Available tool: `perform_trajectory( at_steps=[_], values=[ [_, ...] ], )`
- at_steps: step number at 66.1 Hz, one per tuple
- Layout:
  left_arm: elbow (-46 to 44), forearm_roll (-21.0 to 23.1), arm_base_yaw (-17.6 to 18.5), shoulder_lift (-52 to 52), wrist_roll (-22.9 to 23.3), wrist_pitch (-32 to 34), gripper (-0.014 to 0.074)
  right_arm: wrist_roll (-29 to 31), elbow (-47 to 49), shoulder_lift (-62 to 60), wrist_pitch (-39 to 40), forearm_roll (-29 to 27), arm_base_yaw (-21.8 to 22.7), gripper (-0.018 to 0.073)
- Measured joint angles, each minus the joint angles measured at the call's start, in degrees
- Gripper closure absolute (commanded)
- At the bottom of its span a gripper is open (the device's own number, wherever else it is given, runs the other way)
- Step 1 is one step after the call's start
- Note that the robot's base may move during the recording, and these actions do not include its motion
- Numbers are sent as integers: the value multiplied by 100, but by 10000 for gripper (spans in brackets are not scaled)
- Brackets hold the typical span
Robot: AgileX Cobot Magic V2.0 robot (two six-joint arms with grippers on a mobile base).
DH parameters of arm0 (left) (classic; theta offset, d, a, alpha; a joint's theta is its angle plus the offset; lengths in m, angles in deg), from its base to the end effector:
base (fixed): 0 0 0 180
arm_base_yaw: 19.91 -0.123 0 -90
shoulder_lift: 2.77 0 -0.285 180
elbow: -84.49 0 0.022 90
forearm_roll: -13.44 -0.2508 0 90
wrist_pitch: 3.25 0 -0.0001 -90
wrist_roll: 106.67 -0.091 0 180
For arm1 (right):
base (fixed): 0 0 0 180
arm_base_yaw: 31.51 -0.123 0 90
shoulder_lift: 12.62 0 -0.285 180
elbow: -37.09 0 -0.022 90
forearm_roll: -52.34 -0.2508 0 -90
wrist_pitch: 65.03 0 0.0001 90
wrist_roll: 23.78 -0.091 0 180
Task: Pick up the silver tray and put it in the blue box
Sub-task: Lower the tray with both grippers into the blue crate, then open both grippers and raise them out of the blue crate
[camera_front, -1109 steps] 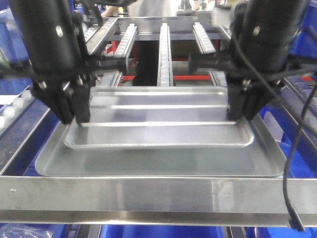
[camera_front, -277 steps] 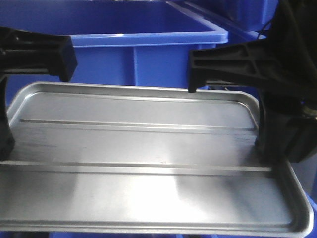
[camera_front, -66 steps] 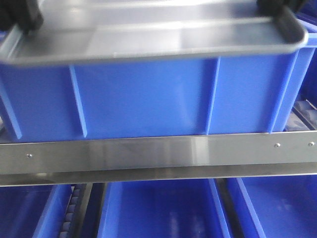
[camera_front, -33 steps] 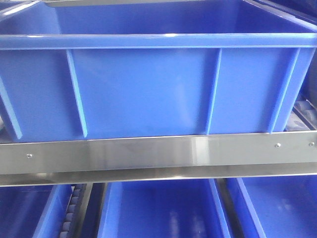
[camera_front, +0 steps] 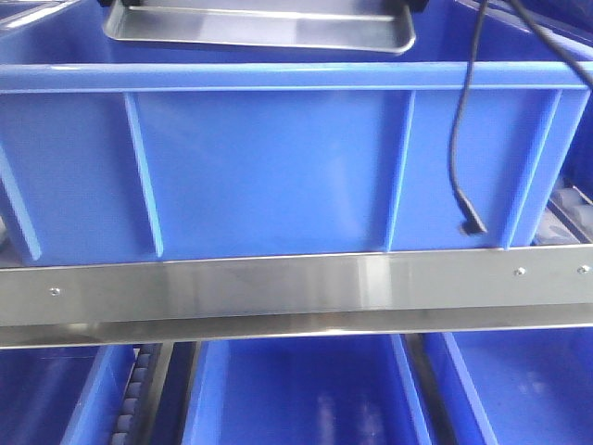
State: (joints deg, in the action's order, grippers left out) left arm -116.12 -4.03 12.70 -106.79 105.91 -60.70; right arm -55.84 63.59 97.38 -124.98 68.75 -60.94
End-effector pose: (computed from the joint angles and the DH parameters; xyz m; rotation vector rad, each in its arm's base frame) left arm 0.3263 -0.1814 0.3830 0.0886 2.4023 -0.1384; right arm 0.3575 0.1761 0.3711 -0.0197 2.4495 0.1005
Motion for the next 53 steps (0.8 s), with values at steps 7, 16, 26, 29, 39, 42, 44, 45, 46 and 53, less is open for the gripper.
perform_trajectory(
  at_steps=[7, 16, 26, 29, 39, 42, 44, 45, 46, 53],
  values=[
    [0, 0, -23, 0, 0, 0, 603, 0, 0, -1, 44, -42, 0, 498],
    [-2, 0, -23, 0, 0, 0, 604, 0, 0, -1, 47, -42, 0, 498],
    [-2, -10, -23, 0, -10, 0, 604, 0, 0, -1, 47, -42, 0, 498],
    [-2, -10, -23, 0, -10, 0, 603, 0, 0, -1, 47, -42, 0, 497],
    [-2, -20, -23, 0, -10, 0, 481, 0, 0, -1, 67, -54, 0, 384],
    [-12, -20, -23, 0, -10, 26, 391, 3, 0, -1, 87, -81, 0, 309],
    [-12, -20, -23, 0, -10, 49, 341, 14, 0, -1, 110, -99, 0, 268],
    [-12, -8, -23, 0, 2, 63, 309, 26, 0, -1, 123, -113, 0, 249],
    [-12, -8, -23, 0, 13, 78, 292, 26, 0, -1, 137, -149, 0, 223],
    [-12, -20, -2, 0, 124, 171, 247, 34, 0, -1, 238, -286, 0, 159]
  ],
)
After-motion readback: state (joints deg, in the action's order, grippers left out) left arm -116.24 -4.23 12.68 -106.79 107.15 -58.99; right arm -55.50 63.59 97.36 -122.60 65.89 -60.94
